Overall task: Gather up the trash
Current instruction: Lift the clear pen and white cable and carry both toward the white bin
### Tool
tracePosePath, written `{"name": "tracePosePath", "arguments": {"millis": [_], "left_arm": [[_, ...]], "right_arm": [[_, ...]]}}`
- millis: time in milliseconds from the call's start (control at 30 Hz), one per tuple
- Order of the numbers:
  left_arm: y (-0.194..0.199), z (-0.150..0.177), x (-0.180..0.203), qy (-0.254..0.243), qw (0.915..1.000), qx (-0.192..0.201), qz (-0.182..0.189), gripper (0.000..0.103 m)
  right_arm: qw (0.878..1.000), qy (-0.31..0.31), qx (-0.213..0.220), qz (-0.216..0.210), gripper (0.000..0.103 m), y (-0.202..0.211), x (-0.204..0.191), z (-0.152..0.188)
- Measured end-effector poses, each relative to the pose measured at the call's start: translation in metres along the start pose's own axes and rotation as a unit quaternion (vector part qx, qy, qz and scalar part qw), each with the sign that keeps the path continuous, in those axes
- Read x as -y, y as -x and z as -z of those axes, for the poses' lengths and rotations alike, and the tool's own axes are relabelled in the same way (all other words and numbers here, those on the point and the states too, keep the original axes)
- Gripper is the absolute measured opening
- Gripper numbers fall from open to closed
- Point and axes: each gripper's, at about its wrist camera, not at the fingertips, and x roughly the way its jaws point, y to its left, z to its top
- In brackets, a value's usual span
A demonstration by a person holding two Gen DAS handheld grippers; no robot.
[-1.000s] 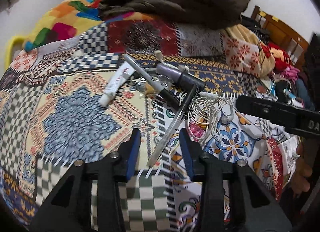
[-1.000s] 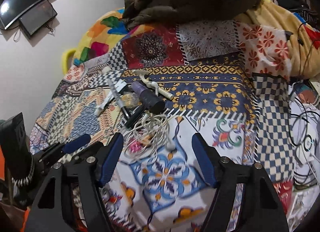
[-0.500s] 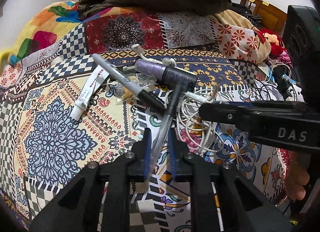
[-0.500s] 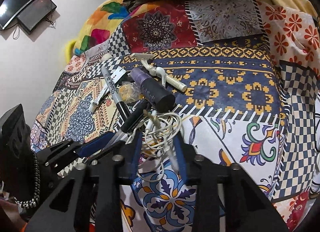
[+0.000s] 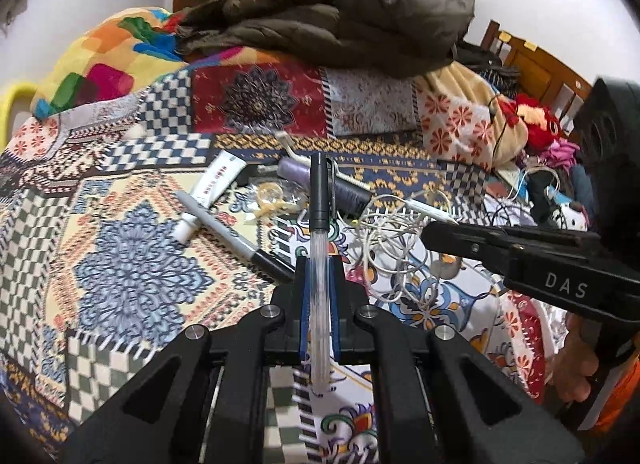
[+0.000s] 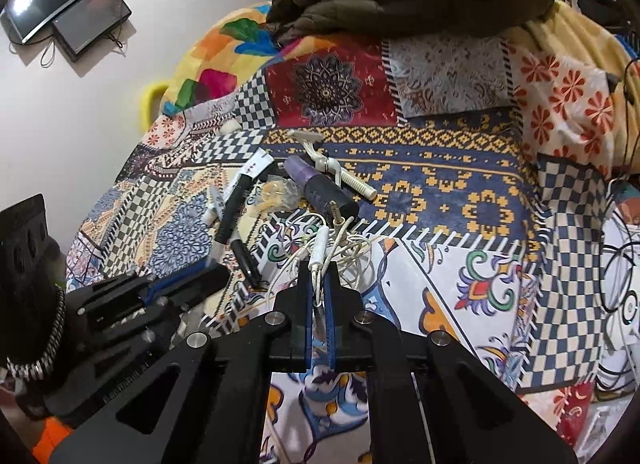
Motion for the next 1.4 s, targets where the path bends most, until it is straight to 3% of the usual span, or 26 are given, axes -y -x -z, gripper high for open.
{"name": "tracePosePath", "arguments": {"millis": [333, 533, 767, 1167, 1400], "left_arm": [[0.048, 0.01, -0.009, 0.013, 0.9996, 0.01, -0.021, 0.007], [0.055, 0.028, -0.024, 0.033, 0.9988, -0.008, -0.035, 0.007], [0.066, 0.047, -0.038, 0.048, 0.9976, -0.019, -0.047, 0.007], [0.111, 0.067, -0.046, 0.064, 0.9959, -0.008, -0.063, 0.007], [0.137, 0.072, -0.05, 0.07, 0.9949, 0.005, -0.072, 0.007]], "right_arm": [[1.0, 0.013, -0.001, 0.02, 0.005, 0.025, -0.01, 0.008], [0.997, 0.018, -0.028, 0.067, 0.005, 0.014, 0.007, 0.033], [0.996, -0.01, -0.041, 0.084, 0.005, 0.021, 0.027, 0.051], [0.996, 0.008, -0.004, 0.084, 0.004, 0.071, 0.0, 0.049], [0.995, 0.039, 0.031, 0.084, 0.004, 0.095, -0.03, 0.026]]}}
